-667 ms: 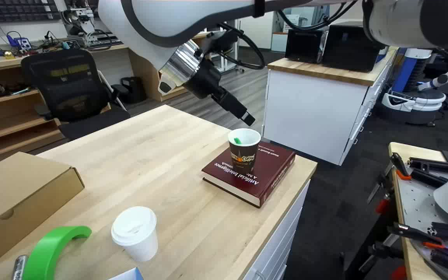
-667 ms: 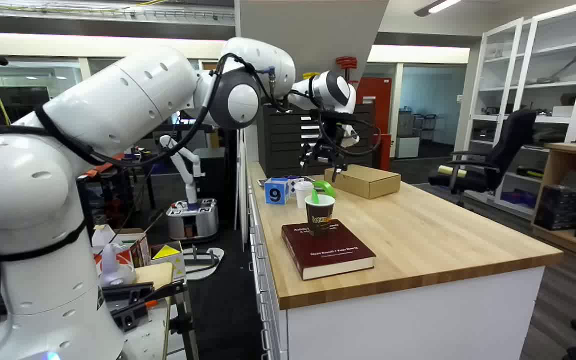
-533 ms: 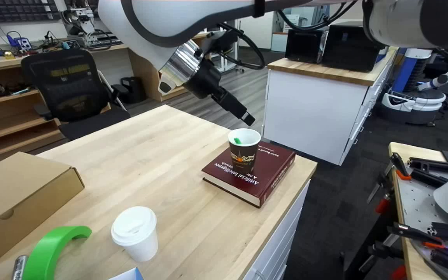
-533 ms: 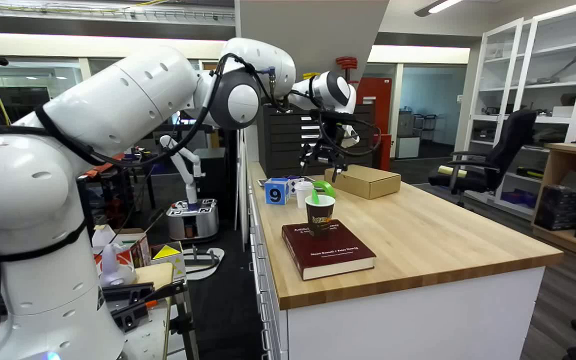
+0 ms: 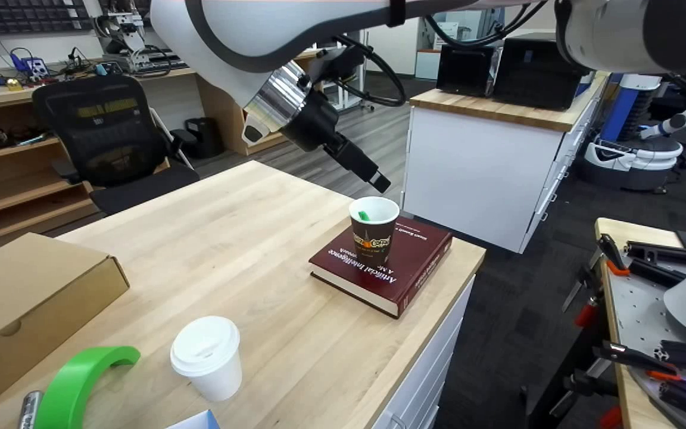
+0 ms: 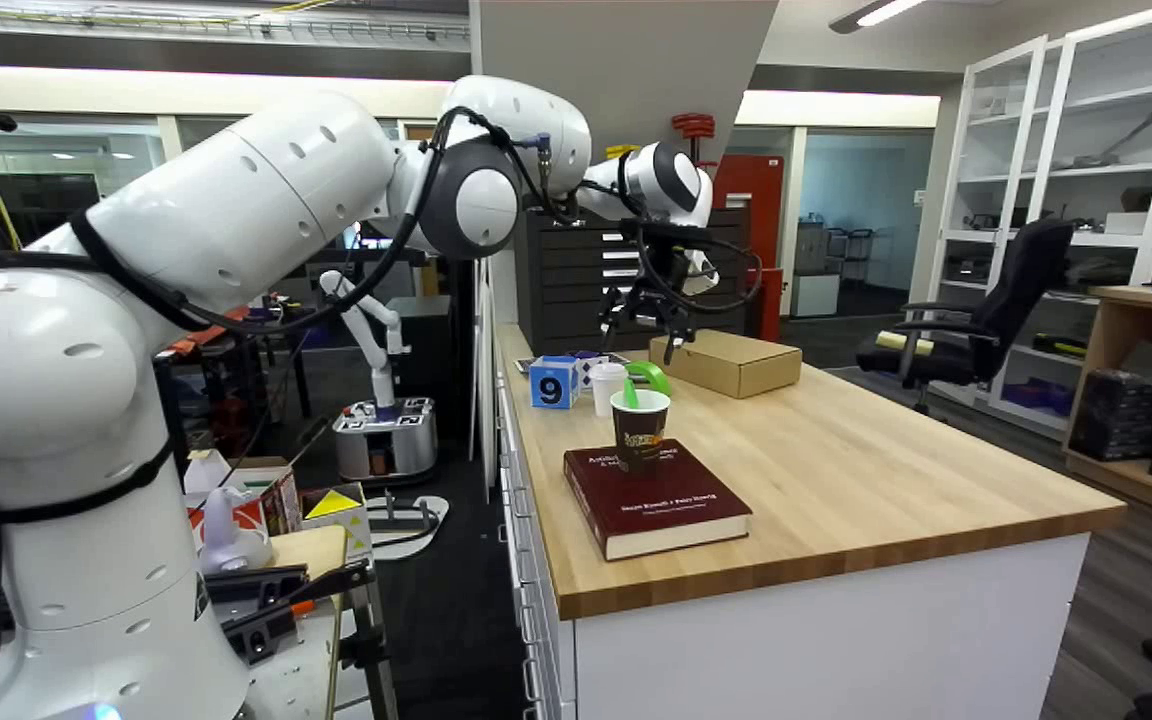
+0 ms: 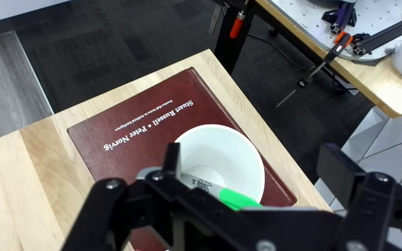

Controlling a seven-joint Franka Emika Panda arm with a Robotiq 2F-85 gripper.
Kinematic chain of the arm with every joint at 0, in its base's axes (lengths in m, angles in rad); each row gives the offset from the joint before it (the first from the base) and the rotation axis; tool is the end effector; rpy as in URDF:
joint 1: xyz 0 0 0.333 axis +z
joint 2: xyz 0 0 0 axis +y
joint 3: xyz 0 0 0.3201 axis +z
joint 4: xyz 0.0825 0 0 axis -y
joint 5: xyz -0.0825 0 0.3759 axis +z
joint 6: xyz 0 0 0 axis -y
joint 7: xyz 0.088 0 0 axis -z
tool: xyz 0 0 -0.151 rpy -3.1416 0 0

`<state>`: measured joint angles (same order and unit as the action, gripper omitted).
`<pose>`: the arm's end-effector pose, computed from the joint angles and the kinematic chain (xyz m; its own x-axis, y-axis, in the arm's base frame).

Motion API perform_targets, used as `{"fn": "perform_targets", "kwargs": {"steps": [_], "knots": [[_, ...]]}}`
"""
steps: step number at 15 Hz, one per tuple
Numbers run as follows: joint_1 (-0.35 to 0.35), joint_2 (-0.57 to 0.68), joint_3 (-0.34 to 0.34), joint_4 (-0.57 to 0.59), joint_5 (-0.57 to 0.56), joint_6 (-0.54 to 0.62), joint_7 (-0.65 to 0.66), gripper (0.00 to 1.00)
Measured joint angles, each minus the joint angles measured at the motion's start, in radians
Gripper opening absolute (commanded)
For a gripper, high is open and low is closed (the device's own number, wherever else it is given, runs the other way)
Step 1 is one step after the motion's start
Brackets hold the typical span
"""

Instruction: Take the green pen out of the brown coffee cup

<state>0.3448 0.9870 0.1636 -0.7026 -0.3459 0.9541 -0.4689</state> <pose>0.6231 0.2272 0.3134 0.4449 0.5878 -0.6757 0.7266 -0.6780 -0.1114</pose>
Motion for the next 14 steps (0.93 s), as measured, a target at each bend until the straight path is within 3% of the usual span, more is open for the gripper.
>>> {"fn": "perform_targets", "kwargs": {"steps": [14], "knots": [[0.013, 0.000, 0.000, 0.006, 0.000, 0.002, 0.000, 1.00]]}}
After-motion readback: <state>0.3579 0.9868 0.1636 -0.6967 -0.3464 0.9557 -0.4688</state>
